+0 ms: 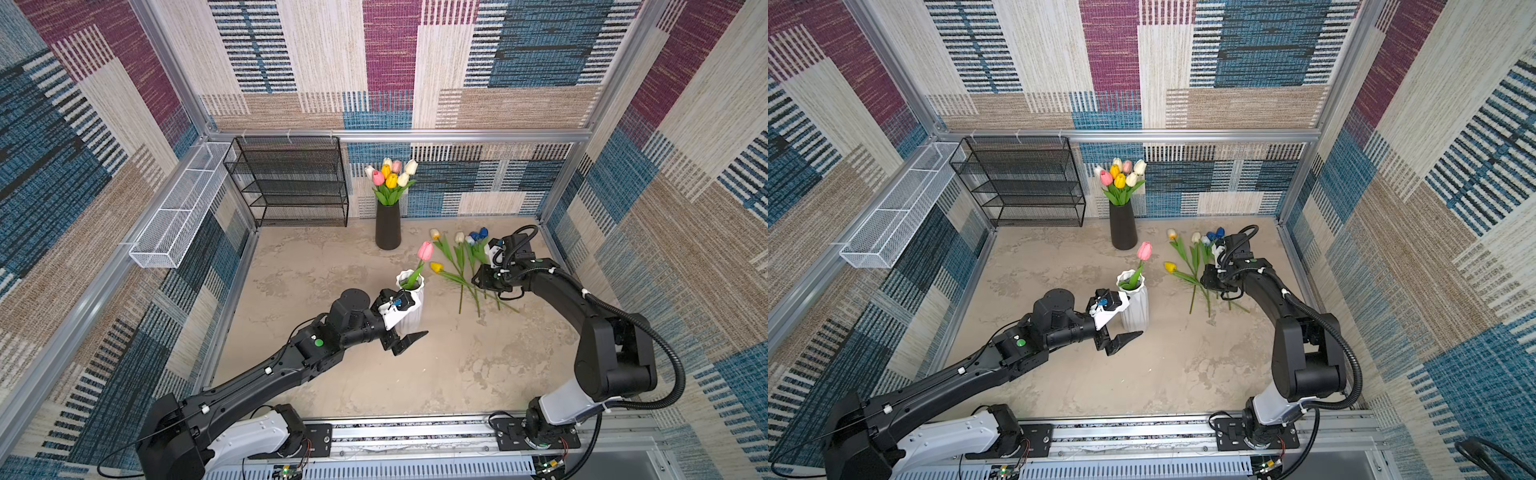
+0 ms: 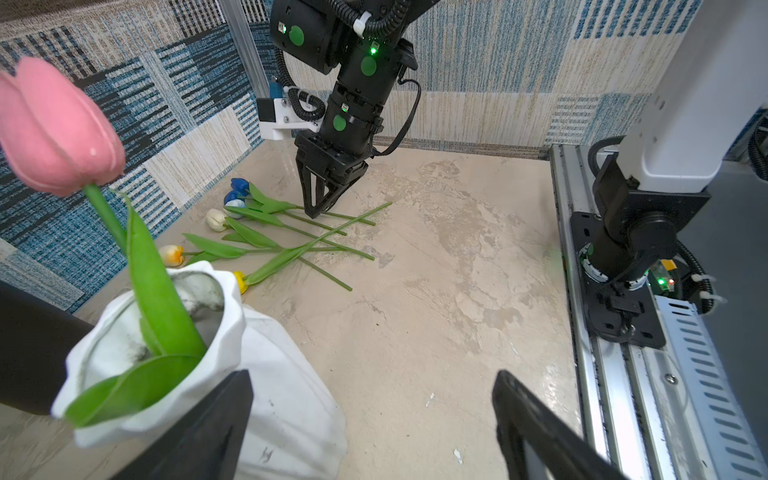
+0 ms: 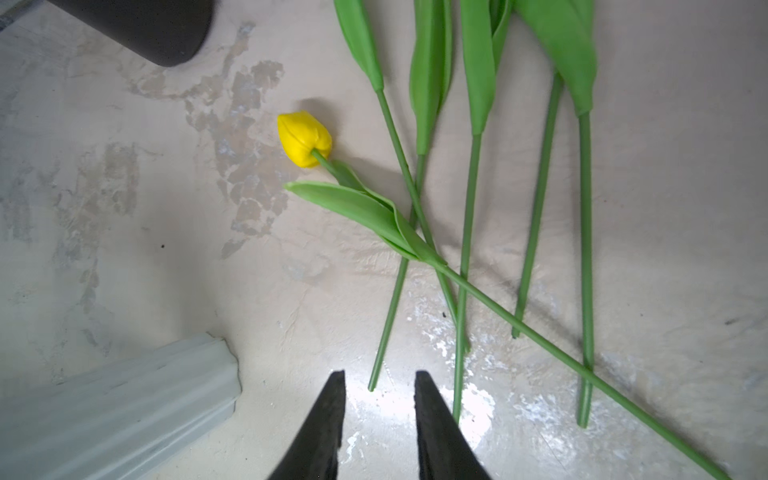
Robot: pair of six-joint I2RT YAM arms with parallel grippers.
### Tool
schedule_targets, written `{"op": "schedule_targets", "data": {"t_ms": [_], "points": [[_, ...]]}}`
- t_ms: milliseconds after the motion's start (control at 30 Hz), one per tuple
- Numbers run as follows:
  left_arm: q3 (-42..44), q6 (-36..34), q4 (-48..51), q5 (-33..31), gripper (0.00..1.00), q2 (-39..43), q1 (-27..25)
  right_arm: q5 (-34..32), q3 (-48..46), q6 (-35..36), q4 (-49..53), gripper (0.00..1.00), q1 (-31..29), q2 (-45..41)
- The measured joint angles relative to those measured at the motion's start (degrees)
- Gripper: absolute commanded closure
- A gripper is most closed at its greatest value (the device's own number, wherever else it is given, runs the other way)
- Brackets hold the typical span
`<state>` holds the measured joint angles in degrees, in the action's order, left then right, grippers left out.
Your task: Arrange the flowers into the vase
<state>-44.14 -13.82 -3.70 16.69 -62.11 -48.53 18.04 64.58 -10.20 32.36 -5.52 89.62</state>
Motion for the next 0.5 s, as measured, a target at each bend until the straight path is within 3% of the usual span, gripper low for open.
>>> {"op": "schedule_targets", "data": {"t_ms": [500], "points": [[-0.42,-0.02,0.13,0.00,0.07,-0.76,0.00,-9.01,4.33,13.53,-0.81,0.51,-0.42,13.29]]}}
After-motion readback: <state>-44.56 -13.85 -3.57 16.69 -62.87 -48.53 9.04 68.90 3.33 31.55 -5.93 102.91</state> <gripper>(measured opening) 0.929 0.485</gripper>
